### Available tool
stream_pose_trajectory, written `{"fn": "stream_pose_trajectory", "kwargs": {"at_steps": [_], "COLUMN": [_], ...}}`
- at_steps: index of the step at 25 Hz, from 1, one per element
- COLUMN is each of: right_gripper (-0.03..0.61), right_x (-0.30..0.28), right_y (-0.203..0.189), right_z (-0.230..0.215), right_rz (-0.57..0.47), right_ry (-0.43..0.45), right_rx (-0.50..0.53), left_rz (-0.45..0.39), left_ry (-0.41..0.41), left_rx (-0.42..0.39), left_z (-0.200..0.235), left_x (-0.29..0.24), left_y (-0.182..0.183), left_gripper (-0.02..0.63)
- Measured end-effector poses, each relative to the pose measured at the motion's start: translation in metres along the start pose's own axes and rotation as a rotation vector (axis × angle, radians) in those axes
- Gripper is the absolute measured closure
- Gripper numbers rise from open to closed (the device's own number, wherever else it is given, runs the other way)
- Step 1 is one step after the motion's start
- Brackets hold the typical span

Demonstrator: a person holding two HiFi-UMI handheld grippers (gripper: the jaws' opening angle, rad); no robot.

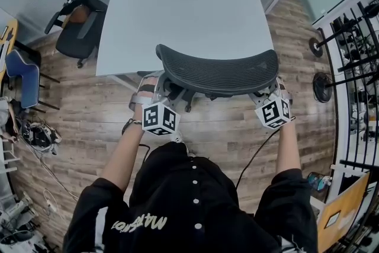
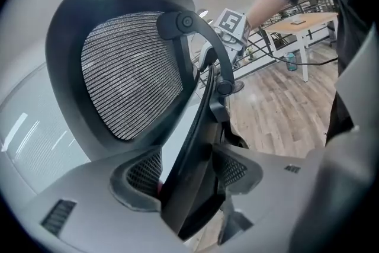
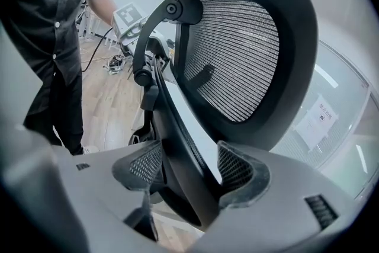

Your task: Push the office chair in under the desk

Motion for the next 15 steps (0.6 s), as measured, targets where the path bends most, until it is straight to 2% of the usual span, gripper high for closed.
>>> {"fn": "stream_pose_trajectory", "kwargs": {"at_steps": [15], "right_gripper": [0.273], "right_x": [-0.0008], "right_y": [-0.0011], "right_z": [-0.0011], "right_rz": [-0.016], "right_ry": [0.004], "right_rx": [0.008], "left_rz": [0.008], "left_ry": [-0.002], "left_rx": [0.005], "left_z": [-0.0002], "left_x": [-0.0012], "left_y": [-0.0001], "left_gripper": [0.336]}}
Point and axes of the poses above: the fingertips, and each gripper's own axes: x backward along the fingers, z to its left, y out of its top, the point moved 5 cm from there along x, backward along the fingers, and after that the axes turned 3 degrees about z, right-handed, at the moved point
